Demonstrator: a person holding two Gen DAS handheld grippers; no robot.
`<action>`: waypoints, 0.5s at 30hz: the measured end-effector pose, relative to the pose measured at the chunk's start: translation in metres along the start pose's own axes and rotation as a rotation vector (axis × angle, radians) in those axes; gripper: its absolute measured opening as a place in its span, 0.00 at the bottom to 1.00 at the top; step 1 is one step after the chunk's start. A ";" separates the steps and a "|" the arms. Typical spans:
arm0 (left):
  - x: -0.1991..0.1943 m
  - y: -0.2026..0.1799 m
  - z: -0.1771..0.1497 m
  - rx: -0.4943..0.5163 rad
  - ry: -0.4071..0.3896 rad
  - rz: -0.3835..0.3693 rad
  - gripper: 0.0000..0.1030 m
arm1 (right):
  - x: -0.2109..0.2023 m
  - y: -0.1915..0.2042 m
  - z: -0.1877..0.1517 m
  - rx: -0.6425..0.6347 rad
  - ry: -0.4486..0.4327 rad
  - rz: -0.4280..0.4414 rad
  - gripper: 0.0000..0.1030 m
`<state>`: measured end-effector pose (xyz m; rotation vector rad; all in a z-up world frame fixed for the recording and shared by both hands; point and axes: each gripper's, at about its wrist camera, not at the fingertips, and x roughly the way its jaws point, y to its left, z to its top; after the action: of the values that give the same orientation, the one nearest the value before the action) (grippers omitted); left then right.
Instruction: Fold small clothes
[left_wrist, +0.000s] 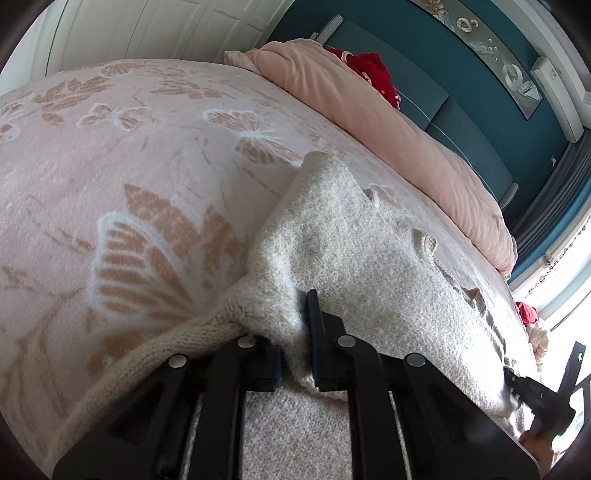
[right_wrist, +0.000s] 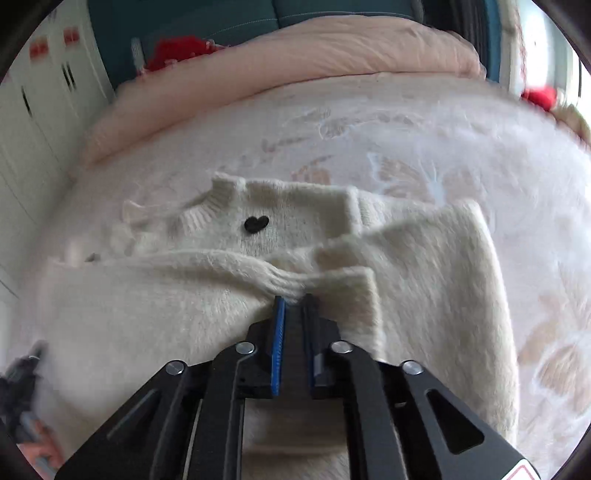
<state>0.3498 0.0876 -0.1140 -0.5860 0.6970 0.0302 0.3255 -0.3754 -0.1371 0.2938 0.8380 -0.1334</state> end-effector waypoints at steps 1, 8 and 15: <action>0.000 0.000 0.000 0.000 0.000 0.000 0.11 | -0.012 -0.007 0.000 0.033 -0.020 -0.017 0.09; 0.001 0.000 0.000 0.002 0.004 0.006 0.11 | -0.040 -0.050 -0.025 0.114 -0.003 -0.020 0.16; -0.032 0.012 0.010 -0.068 0.131 -0.036 0.25 | -0.138 -0.073 -0.075 0.186 -0.017 -0.041 0.47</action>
<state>0.3283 0.1086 -0.0939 -0.6701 0.8151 -0.0182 0.1641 -0.4215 -0.0958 0.4491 0.8168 -0.2526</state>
